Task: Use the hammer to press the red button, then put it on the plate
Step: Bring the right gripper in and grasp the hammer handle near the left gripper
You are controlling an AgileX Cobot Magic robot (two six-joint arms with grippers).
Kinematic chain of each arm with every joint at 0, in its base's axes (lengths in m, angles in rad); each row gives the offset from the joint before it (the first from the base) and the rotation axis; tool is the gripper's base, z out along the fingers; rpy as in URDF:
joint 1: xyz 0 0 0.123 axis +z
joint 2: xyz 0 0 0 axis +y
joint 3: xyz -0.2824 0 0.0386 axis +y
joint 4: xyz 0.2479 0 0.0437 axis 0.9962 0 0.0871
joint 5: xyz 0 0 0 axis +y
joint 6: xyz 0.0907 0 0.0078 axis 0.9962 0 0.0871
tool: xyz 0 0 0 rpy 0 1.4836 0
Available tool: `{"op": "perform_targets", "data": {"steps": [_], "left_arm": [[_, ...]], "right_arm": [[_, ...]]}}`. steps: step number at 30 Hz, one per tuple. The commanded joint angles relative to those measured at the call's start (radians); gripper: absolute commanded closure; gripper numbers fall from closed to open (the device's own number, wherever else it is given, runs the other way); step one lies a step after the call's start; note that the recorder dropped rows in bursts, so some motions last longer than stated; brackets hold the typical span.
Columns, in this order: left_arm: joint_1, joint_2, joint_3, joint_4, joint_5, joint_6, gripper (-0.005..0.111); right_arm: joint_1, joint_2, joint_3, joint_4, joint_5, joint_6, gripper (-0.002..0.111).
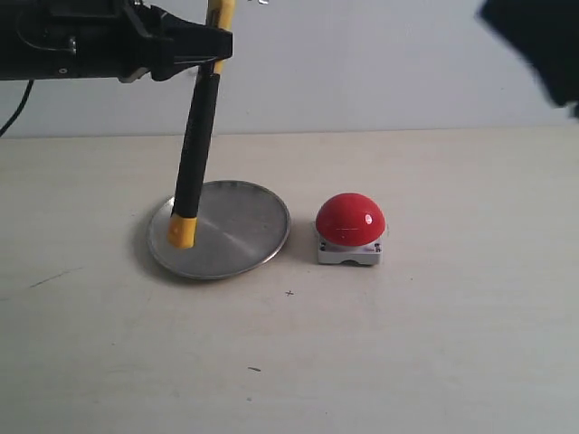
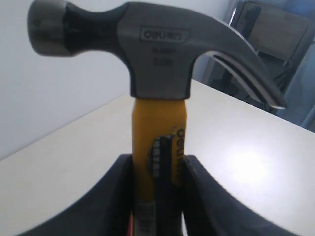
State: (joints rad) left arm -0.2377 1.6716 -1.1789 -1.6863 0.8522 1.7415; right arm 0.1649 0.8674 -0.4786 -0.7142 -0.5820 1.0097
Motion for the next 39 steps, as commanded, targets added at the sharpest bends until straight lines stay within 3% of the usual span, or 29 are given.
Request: {"op": "perform_targets", "data": {"steps": [1, 3, 6, 17, 24, 30, 39], "left_arm": [[-0.002, -0.022, -0.054, -0.058, -0.005, -0.055, 0.107], [-0.004, -0.022, -0.077, -0.058, -0.043, -0.102, 0.107], [-0.006, -0.022, -0.095, -0.058, -0.110, -0.173, 0.107], [-0.032, -0.020, -0.099, -0.058, -0.193, -0.180, 0.107], [-0.043, -0.020, -0.099, -0.058, -0.193, -0.180, 0.107], [-0.084, -0.020, -0.099, -0.058, -0.211, -0.180, 0.107], [-0.093, -0.020, -0.099, -0.058, -0.211, -0.187, 0.107]], "right_arm": [[-0.003, 0.439, -0.143, -0.183, -0.206, 0.113, 0.064], [-0.003, 0.640, -0.218, -0.181, -0.348, 0.086, 0.049], [0.018, 0.775, -0.279, -0.166, -0.441, 0.044, 0.043], [0.208, 0.964, -0.553, -0.099, -0.177, -0.022, 0.043], [0.220, 0.984, -0.636, -0.078, -0.169, 0.008, 0.043], [0.264, 0.984, -0.637, -0.042, -0.102, -0.015, 0.043], [0.266, 0.984, -0.637, -0.007, -0.047, -0.015, 0.045]]}}
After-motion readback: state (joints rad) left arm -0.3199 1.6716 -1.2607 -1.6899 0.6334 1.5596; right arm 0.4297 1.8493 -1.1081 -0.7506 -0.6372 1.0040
